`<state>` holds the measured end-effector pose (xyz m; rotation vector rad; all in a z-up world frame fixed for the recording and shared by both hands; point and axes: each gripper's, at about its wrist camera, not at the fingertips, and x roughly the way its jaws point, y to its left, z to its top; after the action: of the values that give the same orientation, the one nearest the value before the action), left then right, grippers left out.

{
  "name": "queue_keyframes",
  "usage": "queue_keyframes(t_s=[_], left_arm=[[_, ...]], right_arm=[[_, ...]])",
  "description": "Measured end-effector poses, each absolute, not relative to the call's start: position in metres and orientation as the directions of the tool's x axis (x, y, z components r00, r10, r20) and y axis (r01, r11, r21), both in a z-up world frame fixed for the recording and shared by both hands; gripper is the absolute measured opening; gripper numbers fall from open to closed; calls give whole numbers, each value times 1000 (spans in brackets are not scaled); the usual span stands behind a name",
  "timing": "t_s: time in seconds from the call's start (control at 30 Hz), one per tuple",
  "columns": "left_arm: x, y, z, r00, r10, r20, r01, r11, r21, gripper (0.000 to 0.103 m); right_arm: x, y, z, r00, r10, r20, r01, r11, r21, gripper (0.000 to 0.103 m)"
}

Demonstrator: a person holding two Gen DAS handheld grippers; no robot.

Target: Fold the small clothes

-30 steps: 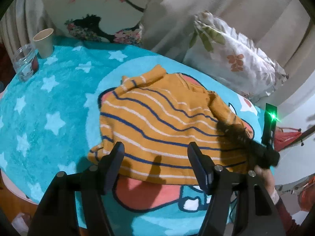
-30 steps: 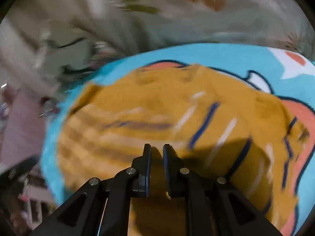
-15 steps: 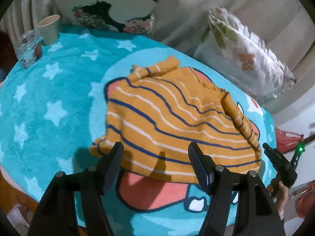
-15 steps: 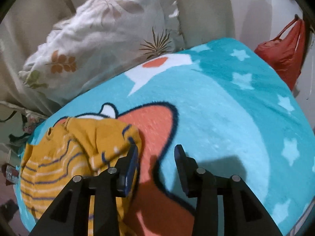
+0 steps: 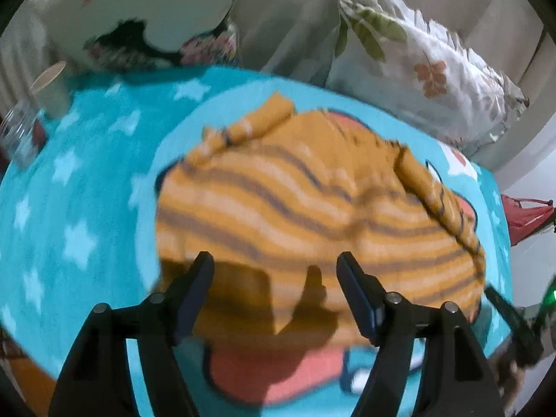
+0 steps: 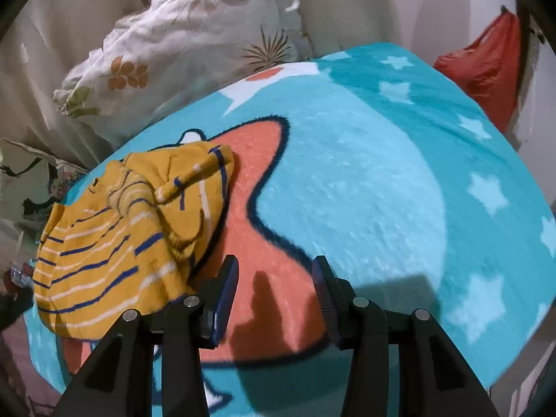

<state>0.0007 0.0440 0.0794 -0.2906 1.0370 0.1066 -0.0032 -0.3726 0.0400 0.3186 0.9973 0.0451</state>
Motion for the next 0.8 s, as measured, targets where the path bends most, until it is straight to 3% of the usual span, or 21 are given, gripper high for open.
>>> queue_keyframes(t_s=[0.23, 0.33, 0.43, 0.53, 0.6, 0.8], left_arm=[[96, 92, 46, 496, -17, -868, -237, 959, -154, 73], [117, 127, 22, 466, -108, -878, -274, 926, -259, 82], [120, 154, 23, 499, -137, -856, -311, 893, -324, 82], [115, 178, 26, 505, -190, -842, -344, 850, -398, 82], [107, 187, 33, 515, -223, -828, -341, 833, -436, 82], [59, 207, 68, 569, -225, -791, -277, 853, -442, 82]], right_arm=[[-17, -346, 56, 537, 144, -832, 150, 953, 262, 52], [-12, -323, 64, 538, 147, -830, 141, 955, 260, 52], [4, -289, 80, 553, 189, -811, 74, 959, 274, 53], [31, -240, 90, 558, 251, -791, -55, 962, 266, 65], [52, -211, 83, 535, 278, -798, -125, 960, 251, 65], [133, -184, 47, 492, 194, -849, -118, 981, 156, 64]])
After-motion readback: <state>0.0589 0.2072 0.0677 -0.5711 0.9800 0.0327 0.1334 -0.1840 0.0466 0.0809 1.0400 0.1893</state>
